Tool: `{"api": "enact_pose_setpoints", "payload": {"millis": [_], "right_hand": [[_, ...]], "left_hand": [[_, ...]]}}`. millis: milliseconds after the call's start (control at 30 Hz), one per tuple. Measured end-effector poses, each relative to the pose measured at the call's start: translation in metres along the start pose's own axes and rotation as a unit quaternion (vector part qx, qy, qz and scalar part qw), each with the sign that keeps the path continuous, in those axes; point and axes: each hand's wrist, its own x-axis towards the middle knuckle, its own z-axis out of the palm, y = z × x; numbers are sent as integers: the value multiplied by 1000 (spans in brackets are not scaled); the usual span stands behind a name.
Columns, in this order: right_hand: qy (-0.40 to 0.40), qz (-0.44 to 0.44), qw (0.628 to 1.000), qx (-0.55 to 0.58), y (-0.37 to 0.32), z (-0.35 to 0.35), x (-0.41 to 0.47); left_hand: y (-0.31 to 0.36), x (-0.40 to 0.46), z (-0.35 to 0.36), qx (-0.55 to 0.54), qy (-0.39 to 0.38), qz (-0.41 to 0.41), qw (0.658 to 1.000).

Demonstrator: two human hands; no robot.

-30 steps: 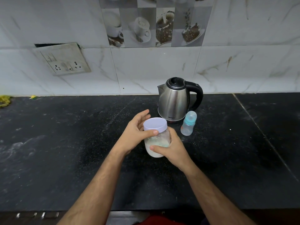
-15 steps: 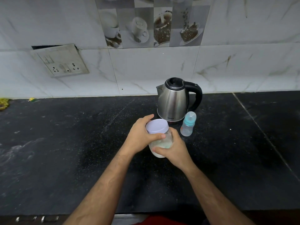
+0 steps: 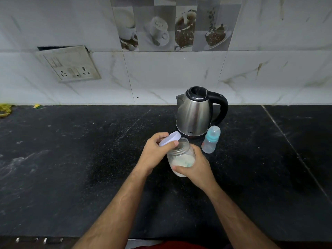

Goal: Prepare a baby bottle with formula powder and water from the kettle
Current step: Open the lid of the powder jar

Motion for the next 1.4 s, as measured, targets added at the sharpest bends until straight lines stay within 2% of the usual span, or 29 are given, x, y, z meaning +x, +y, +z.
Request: {"api": "enact_pose_setpoints", "payload": {"millis": [267,467,600,767,867,1033,1133,1233,1333,1400], "right_hand": [[24,1,1000,-8,8,-3,16],[18,12,1000,-3,11,0,26],[8,22,1000,8,13,4,31],[-2,23,1000,9,14,8,36],[-2,21,1000,7,14,10,39],[-3,21,1000,8,15,13,41],[-6,20,1000,8,15,15,41],[-5,18,1000,8,15,17,40],[0,10,1000,9,14,17,38],[2,9,1000,9,14,16,36]], "left_hand": [[-41,29,-30,-23,89,-63,994],[-69,41,-51,109,147,-68,981],[-78,52,-59,-14,139,-139,980],[-95,65,-76,-181,74,-251,948],[-100,72,-85,-206,84,-264,939],[-104,79,-92,-163,87,-274,944],[-113,83,-96,-113,126,-274,947],[-119,83,-99,-14,162,-278,947],[-116,80,-100,126,187,-254,941],[-115,79,-98,176,197,-236,935]]}}
